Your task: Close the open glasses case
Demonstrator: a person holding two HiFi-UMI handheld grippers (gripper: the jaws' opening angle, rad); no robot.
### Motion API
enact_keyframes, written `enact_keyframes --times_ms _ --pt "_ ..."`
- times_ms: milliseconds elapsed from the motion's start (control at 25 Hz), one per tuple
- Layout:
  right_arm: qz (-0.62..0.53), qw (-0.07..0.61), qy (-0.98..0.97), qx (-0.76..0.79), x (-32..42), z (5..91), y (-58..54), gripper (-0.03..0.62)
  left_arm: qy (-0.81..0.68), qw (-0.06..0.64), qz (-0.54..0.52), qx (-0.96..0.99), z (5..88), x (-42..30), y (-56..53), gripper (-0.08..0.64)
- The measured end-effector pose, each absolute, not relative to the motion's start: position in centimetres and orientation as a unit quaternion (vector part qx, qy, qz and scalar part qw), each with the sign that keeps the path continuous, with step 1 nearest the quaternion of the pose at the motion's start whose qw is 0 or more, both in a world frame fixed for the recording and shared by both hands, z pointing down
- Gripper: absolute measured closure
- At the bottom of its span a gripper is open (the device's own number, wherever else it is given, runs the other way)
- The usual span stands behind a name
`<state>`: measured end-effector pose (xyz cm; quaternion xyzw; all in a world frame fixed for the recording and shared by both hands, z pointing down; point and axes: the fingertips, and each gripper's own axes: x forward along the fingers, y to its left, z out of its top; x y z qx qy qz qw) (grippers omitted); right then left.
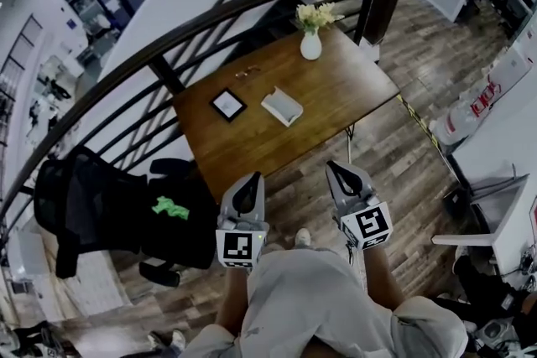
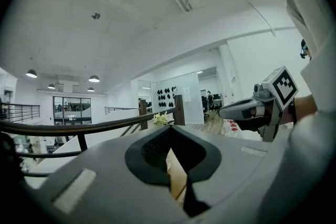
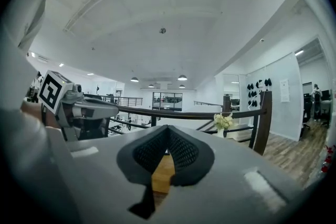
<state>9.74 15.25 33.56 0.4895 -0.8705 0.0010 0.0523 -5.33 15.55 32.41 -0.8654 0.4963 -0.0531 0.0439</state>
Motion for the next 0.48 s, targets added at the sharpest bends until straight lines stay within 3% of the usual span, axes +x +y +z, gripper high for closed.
enact_keyframes --times_ms 480 --pt "0.002 0.044 -0.881 0.47 10.5 33.1 11.5 0.589 0.509 0.04 -0.062 -0.857 32.3 -4.3 12.2 0.54"
